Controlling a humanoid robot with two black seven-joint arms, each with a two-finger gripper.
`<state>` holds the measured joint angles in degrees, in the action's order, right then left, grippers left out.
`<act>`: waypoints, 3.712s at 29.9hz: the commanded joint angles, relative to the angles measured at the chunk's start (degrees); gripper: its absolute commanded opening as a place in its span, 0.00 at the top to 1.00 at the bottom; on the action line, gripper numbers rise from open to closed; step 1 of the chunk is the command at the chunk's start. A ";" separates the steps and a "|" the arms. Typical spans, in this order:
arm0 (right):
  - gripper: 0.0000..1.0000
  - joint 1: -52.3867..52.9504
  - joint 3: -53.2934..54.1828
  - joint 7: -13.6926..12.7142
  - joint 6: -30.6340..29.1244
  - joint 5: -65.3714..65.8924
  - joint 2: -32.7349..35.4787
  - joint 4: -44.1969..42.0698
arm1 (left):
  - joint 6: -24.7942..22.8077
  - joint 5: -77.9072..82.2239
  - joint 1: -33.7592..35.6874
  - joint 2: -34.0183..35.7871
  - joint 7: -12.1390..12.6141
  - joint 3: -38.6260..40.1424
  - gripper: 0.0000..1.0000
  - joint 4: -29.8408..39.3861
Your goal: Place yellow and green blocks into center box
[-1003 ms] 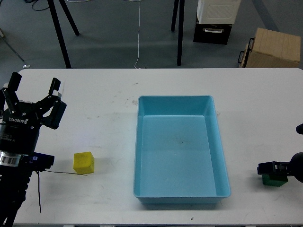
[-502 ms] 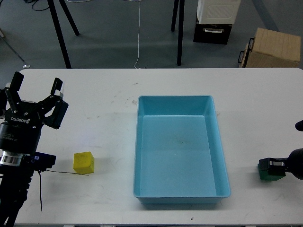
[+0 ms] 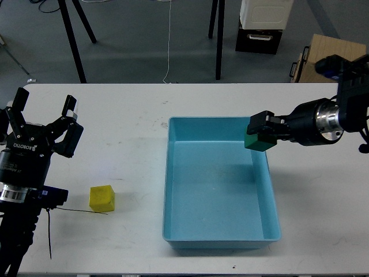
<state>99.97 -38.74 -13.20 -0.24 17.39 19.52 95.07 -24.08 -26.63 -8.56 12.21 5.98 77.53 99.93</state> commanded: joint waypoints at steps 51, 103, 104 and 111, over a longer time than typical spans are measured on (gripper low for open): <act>0.00 -82.43 104.80 16.62 -27.76 -40.24 20.49 -27.94 | 1.41 0.00 2.85 0.18 -0.09 -0.10 0.00 -1.58; 0.00 -117.89 124.43 16.98 -27.76 -36.47 -0.36 -5.95 | 2.90 28.81 65.82 43.52 2.11 -54.71 0.00 -7.81; 0.00 -117.98 124.52 16.98 -27.76 -36.46 -0.53 -5.60 | 3.08 30.74 70.91 42.21 2.37 -60.86 0.00 -8.51; 0.00 -118.34 124.43 16.98 -27.76 -36.46 -0.89 -5.16 | 2.99 51.03 96.25 32.46 2.55 -97.52 0.00 -7.30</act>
<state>-18.34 85.76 3.79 -28.00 -19.07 18.67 90.02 -21.23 14.83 78.49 49.50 8.51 -4.91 91.50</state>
